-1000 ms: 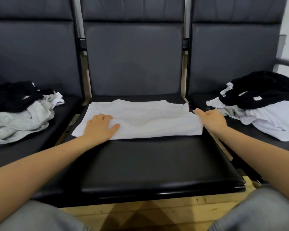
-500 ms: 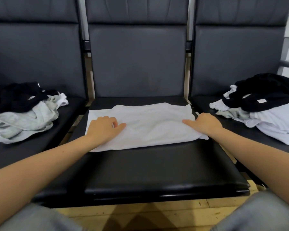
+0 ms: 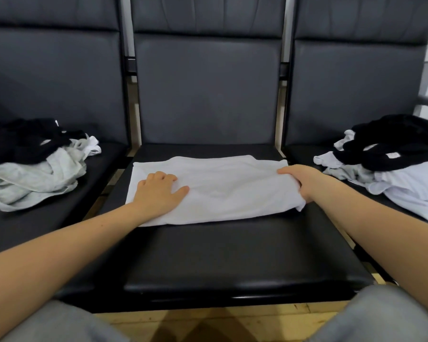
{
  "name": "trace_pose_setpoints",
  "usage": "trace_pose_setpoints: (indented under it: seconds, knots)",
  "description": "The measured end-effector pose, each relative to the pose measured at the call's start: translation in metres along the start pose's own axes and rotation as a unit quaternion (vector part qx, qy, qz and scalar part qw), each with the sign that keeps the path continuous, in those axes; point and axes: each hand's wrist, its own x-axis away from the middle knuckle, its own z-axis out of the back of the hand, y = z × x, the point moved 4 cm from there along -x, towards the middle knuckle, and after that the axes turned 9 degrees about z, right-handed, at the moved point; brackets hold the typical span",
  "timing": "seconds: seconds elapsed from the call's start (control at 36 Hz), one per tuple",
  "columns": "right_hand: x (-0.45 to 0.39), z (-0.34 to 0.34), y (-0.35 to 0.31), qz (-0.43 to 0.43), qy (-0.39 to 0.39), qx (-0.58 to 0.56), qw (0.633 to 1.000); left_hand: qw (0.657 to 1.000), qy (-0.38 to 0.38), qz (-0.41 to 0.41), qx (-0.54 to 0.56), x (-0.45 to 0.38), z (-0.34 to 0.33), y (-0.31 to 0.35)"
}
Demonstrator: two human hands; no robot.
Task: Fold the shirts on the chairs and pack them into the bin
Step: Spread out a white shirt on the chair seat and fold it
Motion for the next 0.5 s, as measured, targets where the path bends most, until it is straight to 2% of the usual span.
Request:
trace_pose_setpoints:
  seconds: [0.14,0.28,0.39,0.44,0.5]
  knots:
    - [0.008,-0.02,-0.021,0.024,-0.027,-0.058,0.998,0.998,0.005,0.014,0.069,0.001,0.006,-0.007]
    - [0.019,-0.066,-0.057,0.179,-0.033,0.068,0.981,0.99,0.011,0.034,0.133,-0.005,0.01,-0.023]
    - [0.029,-0.115,-0.059,0.27,-0.077,0.21,0.936,0.985,0.014,0.053,0.166,-0.005,0.012,-0.035]
    - [0.038,-0.141,-0.053,0.298,-0.128,0.323,0.889,0.983,0.013,0.06,0.172,-0.004,0.012,-0.039]
    - [0.049,-0.161,-0.044,0.305,-0.183,0.388,0.85,0.985,0.015,0.054,0.162,-0.005,0.012,-0.043]
